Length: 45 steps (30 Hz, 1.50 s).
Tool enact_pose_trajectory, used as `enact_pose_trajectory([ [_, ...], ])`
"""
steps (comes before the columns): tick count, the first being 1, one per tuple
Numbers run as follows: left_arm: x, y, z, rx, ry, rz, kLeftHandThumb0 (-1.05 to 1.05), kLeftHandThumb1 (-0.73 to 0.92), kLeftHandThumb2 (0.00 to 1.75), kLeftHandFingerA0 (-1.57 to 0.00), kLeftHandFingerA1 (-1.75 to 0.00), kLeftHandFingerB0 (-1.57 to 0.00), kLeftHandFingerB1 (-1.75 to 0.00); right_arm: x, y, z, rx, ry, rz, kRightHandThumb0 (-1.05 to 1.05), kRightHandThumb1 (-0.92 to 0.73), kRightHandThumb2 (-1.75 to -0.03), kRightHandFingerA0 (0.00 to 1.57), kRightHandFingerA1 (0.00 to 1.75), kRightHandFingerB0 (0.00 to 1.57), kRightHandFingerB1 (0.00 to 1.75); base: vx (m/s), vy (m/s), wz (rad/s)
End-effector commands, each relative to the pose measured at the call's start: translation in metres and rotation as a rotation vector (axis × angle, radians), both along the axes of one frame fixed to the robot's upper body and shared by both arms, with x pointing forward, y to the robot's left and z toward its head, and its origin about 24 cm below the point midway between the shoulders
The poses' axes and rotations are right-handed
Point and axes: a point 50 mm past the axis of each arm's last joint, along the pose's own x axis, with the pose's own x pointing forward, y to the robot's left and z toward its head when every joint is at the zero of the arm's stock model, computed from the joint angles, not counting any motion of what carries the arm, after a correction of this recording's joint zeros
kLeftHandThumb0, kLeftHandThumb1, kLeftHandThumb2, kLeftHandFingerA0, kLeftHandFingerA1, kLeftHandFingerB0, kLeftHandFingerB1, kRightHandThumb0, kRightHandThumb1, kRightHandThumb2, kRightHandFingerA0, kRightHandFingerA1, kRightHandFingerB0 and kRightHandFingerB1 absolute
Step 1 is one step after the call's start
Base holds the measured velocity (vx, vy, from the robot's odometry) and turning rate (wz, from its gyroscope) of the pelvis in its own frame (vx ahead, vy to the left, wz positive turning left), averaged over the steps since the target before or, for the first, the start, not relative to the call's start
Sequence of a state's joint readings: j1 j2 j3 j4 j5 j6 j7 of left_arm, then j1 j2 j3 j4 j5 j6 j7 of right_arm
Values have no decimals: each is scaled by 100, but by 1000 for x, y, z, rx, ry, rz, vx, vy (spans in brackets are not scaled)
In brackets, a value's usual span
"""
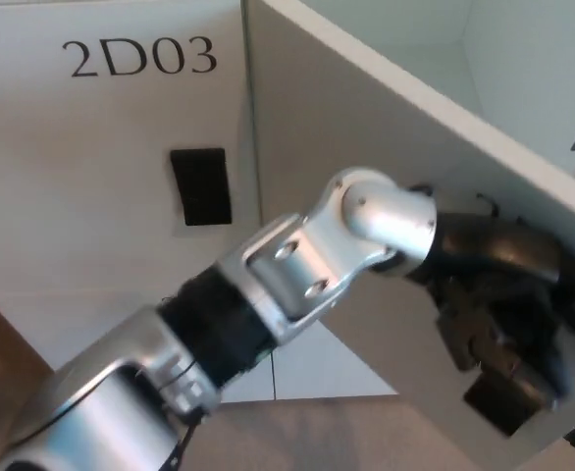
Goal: The robot walks towards an open cabinet and lifts its left hand to push the door towards the right to close it.
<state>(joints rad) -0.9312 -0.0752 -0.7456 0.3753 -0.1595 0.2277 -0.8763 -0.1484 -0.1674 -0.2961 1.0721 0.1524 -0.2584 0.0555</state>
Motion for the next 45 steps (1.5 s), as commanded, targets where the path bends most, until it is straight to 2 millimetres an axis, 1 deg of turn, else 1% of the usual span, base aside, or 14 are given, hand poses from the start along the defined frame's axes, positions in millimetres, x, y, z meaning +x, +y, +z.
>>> enact_pose_trajectory([
  [1,98,13,82,-20,-336,710,-61,65,60,-18,-35,-16,-29,4,7,11,-85,-53,119,-40,-66,-60,75,52,56,43,0,0,0],
  [4,122,59,96,-33,-353,901,-58,65,60,-22,-34,-16,-28,6,6,14,-100,-66,136,-41,-64,-59,77,52,57,44,0,0,0],
  [5,133,92,102,-41,-364,1003,-34,51,103,-1,-50,0,-49,8,7,17,-107,-77,155,-38,-67,-60,74,50,56,43,0,0,0],
  [10,143,139,111,-48,-381,1119,-54,68,61,-10,-31,-11,-27,11,8,21,-119,-94,177,-38,-66,-59,71,49,55,43,0,0,0],
  [11,145,155,110,-46,-382,1141,-32,52,102,-1,-50,0,-48,13,7,24,-174,-100,134,-27,-57,-106,8,51,8,50,0,0,0],
  [13,146,176,106,-43,-378,1169,-51,65,62,-9,-26,-11,-28,13,-3,34,-246,-114,-1,-50,-72,-74,14,35,14,32,0,0,0],
  [16,146,185,100,-42,-356,1170,-54,67,60,-9,-30,-11,-28,2,-28,44,-290,-107,-158,-24,-71,-113,1,51,0,47,0,0,0],
  [18,146,188,97,-41,-345,1167,-54,67,60,-9,-30,-11,-28,-6,-39,49,-312,-99,-212,-24,-71,-113,1,51,0,47,0,0,0],
  [19,146,192,94,-40,-339,1162,-33,50,102,-1,-50,0,-48,-18,-51,57,-384,-80,-269,-44,-71,-61,6,32,10,29,0,0,0],
  [30,146,224,86,-50,-309,1255,-57,54,78,-18,-42,-10,-38,-110,-56,135,-750,-202,-249,-65,-57,-93,0,27,1,25,0,0,0],
  [37,144,236,83,-74,-273,1265,-35,44,98,0,-49,0,-48,-111,-39,150,-741,-280,-175,-57,-66,-81,3,18,3,14,0,0,0],
  [38,143,238,81,-88,-264,1255,-63,65,60,-20,-32,-17,-29,-110,-32,152,-717,-304,-136,-55,-69,-72,6,22,6,16,0,0,0],
  [41,142,240,79,-102,-258,1243,-63,65,60,-20,-32,-17,-29,-109,-24,155,-689,-325,-95,-55,-69,-72,6,22,6,16,0,0,0],
  [45,114,213,63,-163,-285,911,-59,52,93,-39,-54,-20,-44,-83,18,152,-533,-400,74,-29,-60,-106,2,50,0,47,0,0,0],
])
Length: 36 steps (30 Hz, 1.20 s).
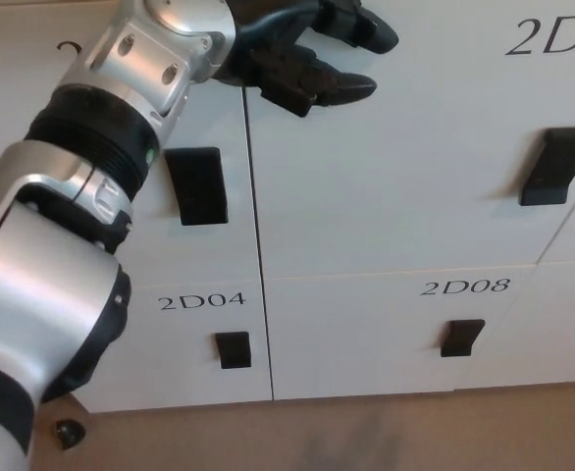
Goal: The robot walks towards an open cabinet and lifts its left hand to push the door towards the right to close it.
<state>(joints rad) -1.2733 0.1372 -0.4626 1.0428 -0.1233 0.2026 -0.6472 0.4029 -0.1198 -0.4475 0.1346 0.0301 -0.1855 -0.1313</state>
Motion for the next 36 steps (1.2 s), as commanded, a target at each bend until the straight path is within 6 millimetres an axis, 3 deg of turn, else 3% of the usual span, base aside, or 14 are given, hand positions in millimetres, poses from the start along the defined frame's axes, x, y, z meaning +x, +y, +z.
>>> enact_pose_trajectory([
  [1,-44,57,0,-118,-255,-125,-61,51,90,-41,-54,-24,-44,9,72,57,-72,-104,325,-53,-67,-81,5,37,6,33,0,0,0],
  [2,-67,46,-6,-129,-237,-249,-61,51,90,-41,-54,-24,-44,19,82,53,-42,-90,388,-53,-67,-81,5,37,6,33,0,0,0],
  [3,-67,46,-6,-129,-237,-249,-61,51,90,-41,-54,-24,-44,19,82,53,-42,-90,388,-53,-67,-81,5,37,6,33,0,0,0],
  [4,-98,35,-16,-142,-196,-368,-61,62,60,-48,-38,-42,-35,30,91,47,-3,-68,464,-28,-66,-111,0,49,0,49,0,0,0],
  [7,-168,18,-38,-191,-53,-609,-58,61,59,-50,-40,-44,-36,51,104,35,31,-2,607,-28,-57,-107,7,51,7,51,0,0,0],
  [9,-179,16,-41,-202,-25,-643,-58,61,59,-50,-40,-44,-36,54,105,33,29,11,625,-28,-57,-107,7,51,7,51,0,0,0],
  [10,-211,15,-57,-195,33,-753,-63,67,61,-55,-39,-48,-36,64,109,25,36,15,683,-49,-75,-63,28,36,22,34,0,0,0],
  [17,-276,28,-101,-212,242,-881,-62,70,62,-53,-40,-45,-36,81,119,1,65,70,749,-45,-73,-62,30,38,22,35,0,0,0],
  [26,-292,56,-137,-188,423,-755,-65,69,61,-55,-40,-50,-37,88,116,-7,67,132,770,-47,-76,-62,31,40,22,35,0,0,0],
  [30,-265,84,-154,-173,433,-528,-61,68,61,-58,-42,-49,-37,89,111,-11,90,149,754,-47,-76,-63,34,39,23,35,0,0,2],
  [32,-238,113,-171,-129,392,-255,-58,64,60,-65,-43,-58,-41,90,110,-11,78,161,764,-46,-77,-63,35,40,24,36,0,0,0],
  [33,-238,113,-171,-129,392,-255,-58,64,60,-65,-43,-58,-41,90,110,-11,78,161,764,-46,-77,-63,35,40,24,36,0,0,0],
  [34,-218,140,-186,-121,341,29,-45,52,91,-64,-63,-50,-55,92,110,-12,83,171,767,-46,-77,-63,35,41,26,36,0,0,0],
  [36,-207,167,-204,-120,304,319,-45,52,91,-64,-63,-50,-55,94,110,-12,92,181,770,-46,-77,-63,35,41,26,36,0,0,0],
])
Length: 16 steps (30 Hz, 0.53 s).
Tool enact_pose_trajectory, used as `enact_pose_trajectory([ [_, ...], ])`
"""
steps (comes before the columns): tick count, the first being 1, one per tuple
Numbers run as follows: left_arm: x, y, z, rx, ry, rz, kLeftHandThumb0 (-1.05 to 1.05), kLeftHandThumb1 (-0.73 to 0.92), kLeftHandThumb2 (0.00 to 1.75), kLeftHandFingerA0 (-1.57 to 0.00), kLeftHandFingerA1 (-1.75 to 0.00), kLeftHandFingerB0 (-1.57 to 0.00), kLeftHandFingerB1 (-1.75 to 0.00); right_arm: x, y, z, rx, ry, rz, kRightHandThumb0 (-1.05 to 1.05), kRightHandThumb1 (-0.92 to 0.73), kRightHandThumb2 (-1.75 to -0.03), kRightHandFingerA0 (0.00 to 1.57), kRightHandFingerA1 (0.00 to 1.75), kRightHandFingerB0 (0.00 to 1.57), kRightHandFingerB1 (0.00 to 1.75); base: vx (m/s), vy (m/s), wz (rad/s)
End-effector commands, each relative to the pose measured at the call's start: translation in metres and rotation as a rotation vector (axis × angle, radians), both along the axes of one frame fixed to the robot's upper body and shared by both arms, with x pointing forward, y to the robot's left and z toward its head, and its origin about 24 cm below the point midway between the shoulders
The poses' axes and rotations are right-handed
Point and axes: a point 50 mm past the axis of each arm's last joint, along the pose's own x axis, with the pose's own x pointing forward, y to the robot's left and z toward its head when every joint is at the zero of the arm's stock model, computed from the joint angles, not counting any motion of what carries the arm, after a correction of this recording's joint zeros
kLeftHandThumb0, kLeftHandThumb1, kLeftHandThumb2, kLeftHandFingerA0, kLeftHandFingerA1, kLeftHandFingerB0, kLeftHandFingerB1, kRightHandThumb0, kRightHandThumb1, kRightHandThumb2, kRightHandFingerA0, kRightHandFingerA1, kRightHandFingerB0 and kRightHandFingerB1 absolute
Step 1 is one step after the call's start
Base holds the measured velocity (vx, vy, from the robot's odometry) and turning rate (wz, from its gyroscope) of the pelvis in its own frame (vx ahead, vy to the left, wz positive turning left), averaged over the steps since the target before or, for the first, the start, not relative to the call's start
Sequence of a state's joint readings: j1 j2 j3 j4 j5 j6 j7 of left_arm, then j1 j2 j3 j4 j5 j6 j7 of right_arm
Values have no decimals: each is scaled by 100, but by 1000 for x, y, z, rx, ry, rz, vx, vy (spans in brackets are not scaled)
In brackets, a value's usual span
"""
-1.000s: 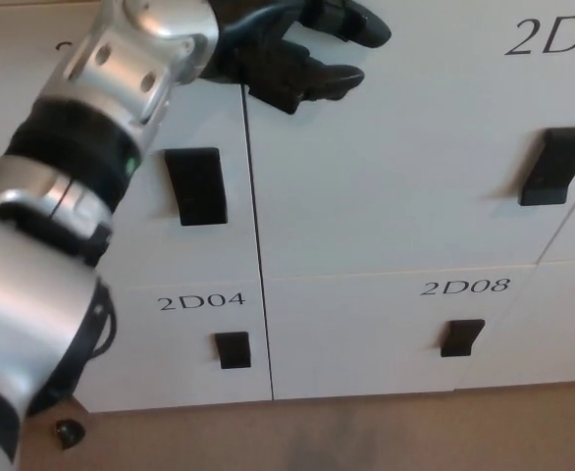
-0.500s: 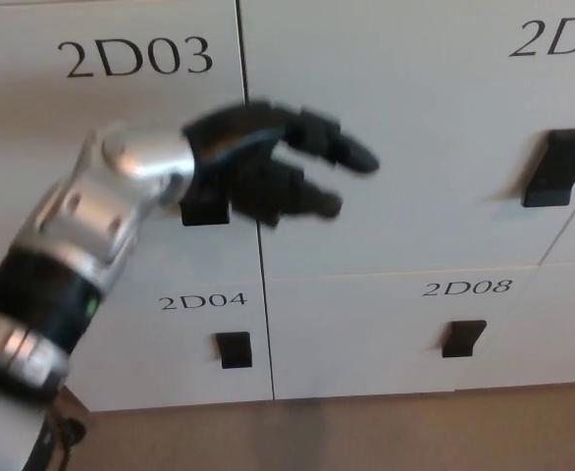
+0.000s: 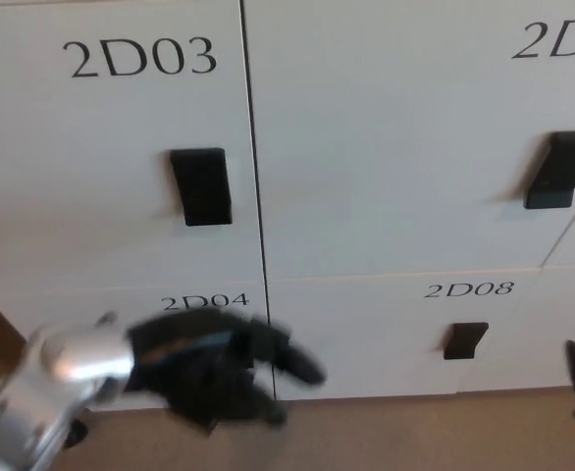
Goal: The robot walks towards an open cabinet and lifts its left hand to push the door towards the right to close it.
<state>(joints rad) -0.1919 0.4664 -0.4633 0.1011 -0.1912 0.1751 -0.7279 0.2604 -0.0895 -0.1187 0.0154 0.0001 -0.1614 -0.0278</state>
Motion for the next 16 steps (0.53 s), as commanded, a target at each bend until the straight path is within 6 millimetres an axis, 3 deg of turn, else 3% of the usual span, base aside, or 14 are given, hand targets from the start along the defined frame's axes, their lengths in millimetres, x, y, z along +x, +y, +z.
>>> enact_pose_trajectory([
  [1,-36,108,-40,44,-10,656,-42,68,60,-64,-43,-57,-42,22,15,-27,-81,273,302,-44,-77,-62,37,41,27,35,0,0,0],
  [3,-35,114,-44,50,-12,743,-42,68,60,-64,-43,-57,-42,24,14,-29,-72,279,292,-44,-77,-62,37,41,27,35,0,0,0],
  [5,-33,135,-60,27,26,1021,-45,66,60,-66,-45,-57,-43,27,3,-41,-16,315,223,-44,-77,-62,36,41,26,36,0,0,0],
  [11,-33,159,-68,-27,80,1228,-47,70,61,-62,-46,-52,-42,29,-18,-59,41,401,120,-45,-79,-64,36,38,30,37,0,0,2],
  [12,-35,164,-69,-23,78,1244,-43,53,95,-61,-65,-43,-56,29,-23,-59,82,402,92,-53,-76,-62,40,40,32,37,0,0,0],
  [16,-38,168,-70,-12,72,1254,-42,53,95,-62,-65,-44,-56,29,-32,-59,138,391,50,-52,-75,-62,42,40,33,37,0,0,0],
])
